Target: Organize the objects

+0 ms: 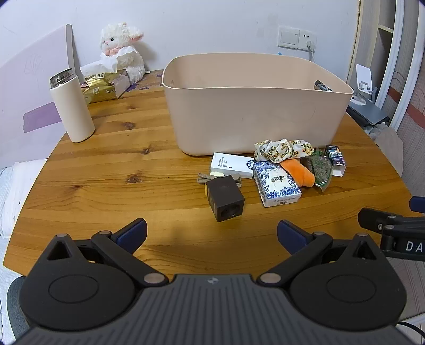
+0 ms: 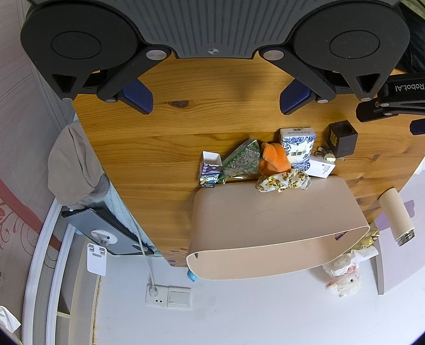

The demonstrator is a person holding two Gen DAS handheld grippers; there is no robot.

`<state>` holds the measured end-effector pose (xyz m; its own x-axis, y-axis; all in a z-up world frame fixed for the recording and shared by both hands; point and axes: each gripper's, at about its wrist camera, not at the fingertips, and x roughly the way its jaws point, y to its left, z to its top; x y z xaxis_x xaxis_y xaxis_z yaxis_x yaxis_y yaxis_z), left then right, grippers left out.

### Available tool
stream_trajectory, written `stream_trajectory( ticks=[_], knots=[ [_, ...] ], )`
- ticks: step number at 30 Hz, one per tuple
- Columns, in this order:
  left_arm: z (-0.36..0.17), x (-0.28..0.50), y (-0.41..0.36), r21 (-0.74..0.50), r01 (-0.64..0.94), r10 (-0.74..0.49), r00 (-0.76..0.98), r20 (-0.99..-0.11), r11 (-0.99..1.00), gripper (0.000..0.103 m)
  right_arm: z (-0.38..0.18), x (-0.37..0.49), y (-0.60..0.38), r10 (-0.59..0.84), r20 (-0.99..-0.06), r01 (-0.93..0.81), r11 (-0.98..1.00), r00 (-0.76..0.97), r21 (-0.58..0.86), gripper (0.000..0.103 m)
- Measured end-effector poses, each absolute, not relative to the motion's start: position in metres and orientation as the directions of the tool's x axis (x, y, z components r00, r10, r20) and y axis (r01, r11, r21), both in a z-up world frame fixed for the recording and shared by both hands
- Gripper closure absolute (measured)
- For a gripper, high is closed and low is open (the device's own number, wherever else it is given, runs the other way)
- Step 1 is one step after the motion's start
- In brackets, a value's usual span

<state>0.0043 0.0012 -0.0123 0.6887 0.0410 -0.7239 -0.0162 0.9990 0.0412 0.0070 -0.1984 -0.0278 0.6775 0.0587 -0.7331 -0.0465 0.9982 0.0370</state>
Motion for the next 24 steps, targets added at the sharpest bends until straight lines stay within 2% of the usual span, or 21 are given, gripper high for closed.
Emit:
stream_trajectory(
  ticks=[24],
  knots=[
    [-0.0195, 0.0048, 0.0022, 0.040, -0.018, 0.042, 0.680, -0.732, 0.999, 0.000, -0.0304, 0.0090, -0.1949, 0.061, -0.737, -0.054, 0.998, 0.673, 0.033, 0.000]
  ],
)
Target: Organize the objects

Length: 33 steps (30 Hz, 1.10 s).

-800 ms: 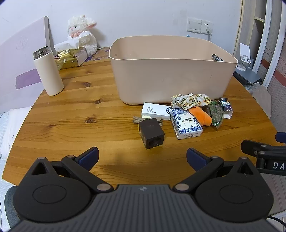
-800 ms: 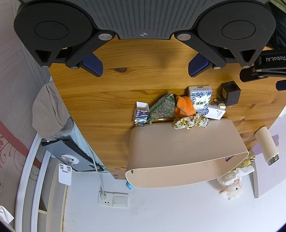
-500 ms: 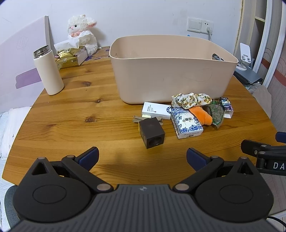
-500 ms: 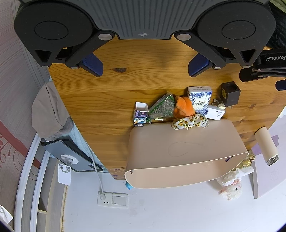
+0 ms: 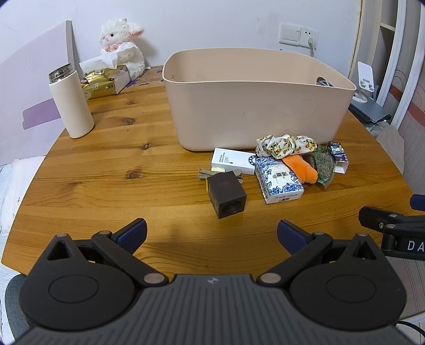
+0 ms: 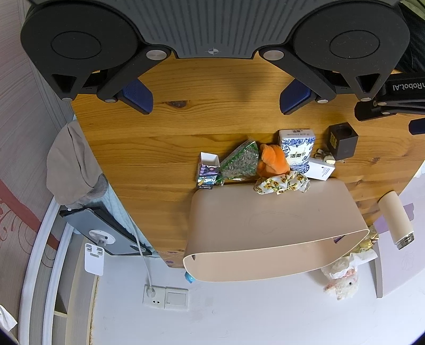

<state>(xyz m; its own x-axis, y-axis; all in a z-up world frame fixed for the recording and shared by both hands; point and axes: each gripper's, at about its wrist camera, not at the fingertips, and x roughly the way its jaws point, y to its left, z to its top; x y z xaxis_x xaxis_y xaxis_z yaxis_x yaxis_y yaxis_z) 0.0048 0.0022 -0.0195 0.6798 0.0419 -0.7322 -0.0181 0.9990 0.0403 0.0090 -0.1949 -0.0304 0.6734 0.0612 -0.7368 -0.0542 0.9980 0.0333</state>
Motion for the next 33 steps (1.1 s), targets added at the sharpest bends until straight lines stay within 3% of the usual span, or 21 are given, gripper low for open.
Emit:
stream_trajectory(
  ticks=[33],
  knots=[
    [-0.030, 0.027, 0.001, 0.054, -0.018, 0.052, 0.653, -0.755, 0.998, 0.000, -0.040, 0.024, -0.203, 0.042, -0.701, -0.051, 0.999, 0.712, 0.008, 0.000]
  ],
)
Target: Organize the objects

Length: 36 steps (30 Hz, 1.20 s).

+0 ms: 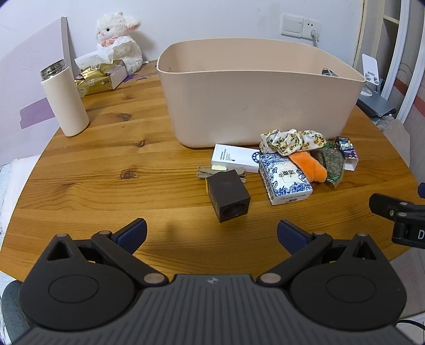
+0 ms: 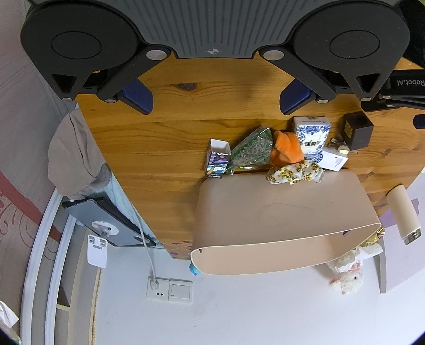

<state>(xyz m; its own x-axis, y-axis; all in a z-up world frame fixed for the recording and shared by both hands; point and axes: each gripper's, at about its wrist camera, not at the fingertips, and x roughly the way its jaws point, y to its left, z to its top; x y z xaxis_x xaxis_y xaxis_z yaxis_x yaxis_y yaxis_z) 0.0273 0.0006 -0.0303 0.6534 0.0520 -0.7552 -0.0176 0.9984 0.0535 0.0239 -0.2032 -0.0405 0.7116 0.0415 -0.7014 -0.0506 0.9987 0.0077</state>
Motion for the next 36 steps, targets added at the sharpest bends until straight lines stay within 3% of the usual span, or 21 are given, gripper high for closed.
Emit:
stream_trajectory(
  ticks=[25, 36],
  knots=[
    [-0.068, 0.076, 0.010, 0.003, -0.022, 0.016, 0.612, -0.791, 1.000, 0.000, -0.086, 0.078, -0.218, 0.003, -0.731, -0.067, 0.996, 0.682, -0.059, 0.000],
    [-0.073, 0.088, 0.014, 0.011, -0.014, 0.018, 0.648, -0.761, 1.000, 0.000, -0.091, 0.109, -0.221, 0.034, -0.732, -0.046, 0.999, 0.681, 0.004, 0.000]
  ],
)
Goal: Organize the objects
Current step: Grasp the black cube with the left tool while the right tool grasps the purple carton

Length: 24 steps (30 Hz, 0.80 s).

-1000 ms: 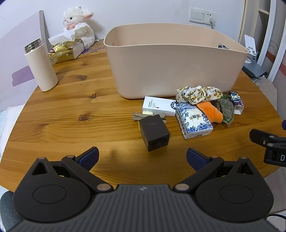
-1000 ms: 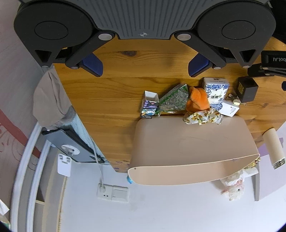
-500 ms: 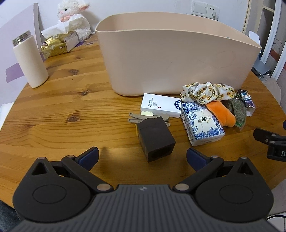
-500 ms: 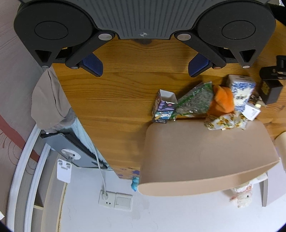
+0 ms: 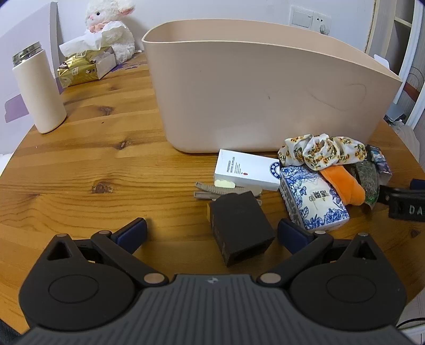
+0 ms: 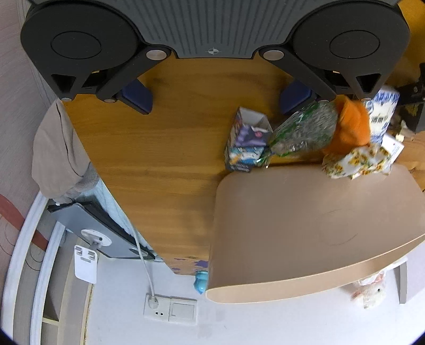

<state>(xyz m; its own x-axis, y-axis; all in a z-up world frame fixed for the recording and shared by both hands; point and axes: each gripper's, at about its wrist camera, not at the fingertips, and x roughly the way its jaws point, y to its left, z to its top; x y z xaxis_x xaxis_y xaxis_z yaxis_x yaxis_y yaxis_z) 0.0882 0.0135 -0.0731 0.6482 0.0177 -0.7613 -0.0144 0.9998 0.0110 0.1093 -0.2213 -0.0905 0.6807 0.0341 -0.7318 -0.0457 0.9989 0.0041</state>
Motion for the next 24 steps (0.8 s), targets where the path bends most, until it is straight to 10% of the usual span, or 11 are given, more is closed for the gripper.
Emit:
stream_trajectory(
  ticks=[7, 10, 17, 20, 24],
  knots=[
    [-0.073, 0.092, 0.015, 0.009, -0.001, 0.008, 0.648, -0.762, 1.000, 0.000, -0.092, 0.124, -0.223, 0.023, -0.719, -0.028, 1.000, 0.694, 0.004, 0.002],
    [-0.073, 0.092, 0.015, 0.006, -0.008, 0.010, 0.648, -0.761, 1.000, 0.003, -0.091, 0.123, -0.220, 0.035, -0.705, -0.038, 0.999, 0.709, 0.011, 0.019],
    [-0.066, 0.087, 0.017, 0.003, 0.002, 0.000, 0.669, -0.743, 1.000, 0.047, -0.088, 0.114, -0.209, 0.073, -0.683, -0.097, 0.995, 0.726, 0.003, 0.079],
    [-0.064, 0.082, 0.016, -0.004, 0.027, -0.021, 0.675, -0.737, 1.000, 0.069, -0.088, 0.110, -0.208, 0.077, -0.687, -0.102, 0.995, 0.722, 0.005, 0.082],
    [-0.062, 0.078, 0.016, -0.011, 0.037, -0.033, 0.665, -0.746, 0.999, 0.069, -0.085, 0.101, -0.210, 0.079, -0.687, -0.090, 0.996, 0.723, 0.021, 0.082]
  ],
)
